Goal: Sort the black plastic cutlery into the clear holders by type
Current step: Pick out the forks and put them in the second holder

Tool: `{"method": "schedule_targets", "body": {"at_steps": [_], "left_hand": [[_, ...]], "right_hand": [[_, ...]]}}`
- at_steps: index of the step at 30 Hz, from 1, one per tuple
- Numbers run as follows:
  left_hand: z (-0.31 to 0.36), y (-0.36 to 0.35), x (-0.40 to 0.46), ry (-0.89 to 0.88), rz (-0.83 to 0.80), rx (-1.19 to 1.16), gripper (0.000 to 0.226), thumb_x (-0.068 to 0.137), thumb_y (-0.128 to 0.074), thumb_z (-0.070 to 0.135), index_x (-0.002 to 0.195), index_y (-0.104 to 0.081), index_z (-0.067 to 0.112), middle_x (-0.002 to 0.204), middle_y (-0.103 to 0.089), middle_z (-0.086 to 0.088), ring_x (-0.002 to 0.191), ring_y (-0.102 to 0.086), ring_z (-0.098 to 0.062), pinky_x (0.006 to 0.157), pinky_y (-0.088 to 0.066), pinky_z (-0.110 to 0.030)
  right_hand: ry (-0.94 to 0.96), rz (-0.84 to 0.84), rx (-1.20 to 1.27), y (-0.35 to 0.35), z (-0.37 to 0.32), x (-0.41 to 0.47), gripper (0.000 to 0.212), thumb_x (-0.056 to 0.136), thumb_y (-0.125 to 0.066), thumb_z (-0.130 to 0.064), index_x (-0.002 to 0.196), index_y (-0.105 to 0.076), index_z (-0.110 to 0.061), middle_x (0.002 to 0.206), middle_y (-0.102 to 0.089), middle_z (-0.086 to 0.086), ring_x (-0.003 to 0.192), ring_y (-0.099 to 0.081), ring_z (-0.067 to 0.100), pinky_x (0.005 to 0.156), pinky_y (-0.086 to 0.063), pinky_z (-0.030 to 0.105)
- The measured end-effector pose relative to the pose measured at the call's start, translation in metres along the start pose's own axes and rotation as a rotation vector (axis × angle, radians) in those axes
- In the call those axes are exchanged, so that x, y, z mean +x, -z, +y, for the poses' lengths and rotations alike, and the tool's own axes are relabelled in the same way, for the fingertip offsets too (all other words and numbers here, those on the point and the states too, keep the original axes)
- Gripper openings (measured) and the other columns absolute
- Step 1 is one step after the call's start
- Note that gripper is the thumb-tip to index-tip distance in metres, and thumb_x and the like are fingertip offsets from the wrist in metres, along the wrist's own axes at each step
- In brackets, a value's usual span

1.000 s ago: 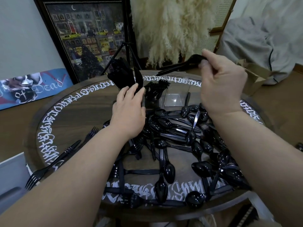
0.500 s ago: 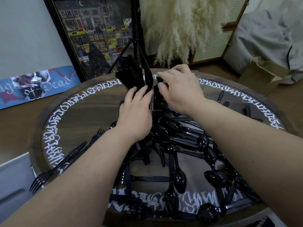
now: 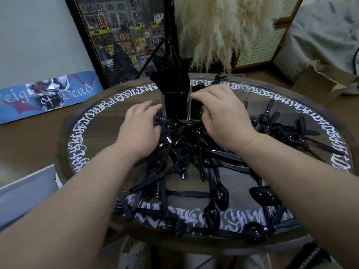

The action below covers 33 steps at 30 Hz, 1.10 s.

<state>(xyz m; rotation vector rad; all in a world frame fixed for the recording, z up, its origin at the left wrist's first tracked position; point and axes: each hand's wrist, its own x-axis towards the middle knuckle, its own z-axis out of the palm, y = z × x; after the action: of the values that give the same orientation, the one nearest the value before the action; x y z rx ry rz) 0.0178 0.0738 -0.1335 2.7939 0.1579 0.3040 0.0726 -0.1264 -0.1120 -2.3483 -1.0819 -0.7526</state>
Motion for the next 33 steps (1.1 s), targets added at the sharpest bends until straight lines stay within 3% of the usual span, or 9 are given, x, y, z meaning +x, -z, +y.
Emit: {"method": "schedule_targets", "body": {"at_steps": [3,6,9,14,16,20,23,28,33], "left_hand": [[-0.025,0.012,-0.014,0.126,-0.109,0.065,0.066,0.087,-0.064,0.033,0.146,-0.036,0.025,0.152,-0.033,-0.005,0.139,-0.026,-0.029,0.116,-0.018,-0.037],[-0.048,0.024,-0.03,0.223,-0.202,0.081,0.077,0.079,-0.071,0.044,0.146,-0.035,0.027,0.149,-0.035,-0.006,0.134,-0.033,-0.031,0.113,-0.027,-0.038],[-0.068,0.037,-0.042,0.304,-0.286,0.101,0.087,0.071,-0.074,0.056,0.144,-0.036,0.029,0.143,-0.039,-0.007,0.128,-0.042,-0.028,0.105,-0.037,-0.038],[-0.089,0.042,-0.054,0.381,-0.393,0.11,0.06,0.063,-0.077,0.06,0.106,-0.053,0.026,0.104,-0.06,0.004,0.093,-0.058,-0.018,0.082,-0.049,-0.033],[-0.09,0.04,-0.055,0.379,-0.444,0.094,0.049,0.063,-0.079,0.056,0.092,-0.054,0.025,0.091,-0.062,0.006,0.084,-0.059,-0.016,0.079,-0.051,-0.034],[-0.089,0.033,-0.052,0.347,-0.425,0.071,0.033,0.07,-0.079,0.045,0.079,-0.054,0.025,0.084,-0.063,0.004,0.08,-0.06,-0.017,0.072,-0.05,-0.03],[-0.088,0.026,-0.05,0.348,-0.381,0.026,0.028,0.072,-0.078,0.04,0.076,-0.056,0.024,0.084,-0.064,0.003,0.083,-0.061,-0.019,0.076,-0.051,-0.032],[-0.081,0.017,-0.045,0.312,-0.289,-0.006,0.019,0.078,-0.073,0.037,0.076,-0.058,0.025,0.084,-0.064,0.005,0.084,-0.06,-0.019,0.073,-0.046,-0.028],[-0.076,0.012,-0.041,0.286,-0.17,-0.059,0.013,0.082,-0.069,0.032,0.077,-0.058,0.027,0.083,-0.061,0.006,0.088,-0.058,-0.02,0.072,-0.042,-0.027]], "right_hand": [[-0.089,-0.167,0.014,-0.01,-0.015,-0.005,0.039,0.085,-0.05,0.003,0.122,-0.061,-0.005,0.107,-0.065,0.011,0.103,-0.055,0.033,0.085,-0.05,0.042],[-0.162,-0.359,0.012,-0.026,-0.029,-0.002,0.041,0.096,-0.043,-0.012,0.137,-0.049,-0.015,0.127,-0.058,0.005,0.12,-0.046,0.025,0.097,-0.041,0.038],[-0.198,-0.467,-0.021,-0.044,-0.048,0.008,0.042,0.1,-0.039,-0.029,0.14,-0.041,-0.019,0.131,-0.054,0.005,0.124,-0.044,0.025,0.095,-0.042,0.037],[-0.177,-0.612,-0.204,-0.08,-0.07,0.022,0.045,0.098,-0.036,-0.048,0.123,-0.049,-0.012,0.113,-0.06,0.008,0.114,-0.048,0.029,0.076,-0.039,0.036],[-0.152,-0.664,-0.244,-0.089,-0.074,0.023,0.043,0.097,-0.041,-0.047,0.119,-0.05,-0.012,0.112,-0.061,0.009,0.112,-0.05,0.031,0.08,-0.039,0.037],[-0.153,-0.684,-0.197,-0.092,-0.076,0.02,0.042,0.093,-0.051,-0.039,0.128,-0.048,-0.018,0.118,-0.062,0.007,0.115,-0.051,0.03,0.093,-0.041,0.041],[-0.177,-0.69,-0.153,-0.083,-0.074,0.017,0.04,0.091,-0.056,-0.032,0.129,-0.049,-0.022,0.114,-0.063,0.004,0.115,-0.051,0.028,0.096,-0.039,0.041],[-0.278,-0.635,-0.098,-0.073,-0.067,0.007,0.033,0.091,-0.052,-0.015,0.123,-0.05,-0.022,0.101,-0.06,0.009,0.105,-0.051,0.028,0.085,-0.044,0.037],[-0.389,-0.542,-0.07,-0.069,-0.055,0.0,0.022,0.089,-0.058,-0.021,0.11,-0.051,-0.02,0.092,-0.063,0.005,0.096,-0.054,0.026,0.078,-0.049,0.041]]}}
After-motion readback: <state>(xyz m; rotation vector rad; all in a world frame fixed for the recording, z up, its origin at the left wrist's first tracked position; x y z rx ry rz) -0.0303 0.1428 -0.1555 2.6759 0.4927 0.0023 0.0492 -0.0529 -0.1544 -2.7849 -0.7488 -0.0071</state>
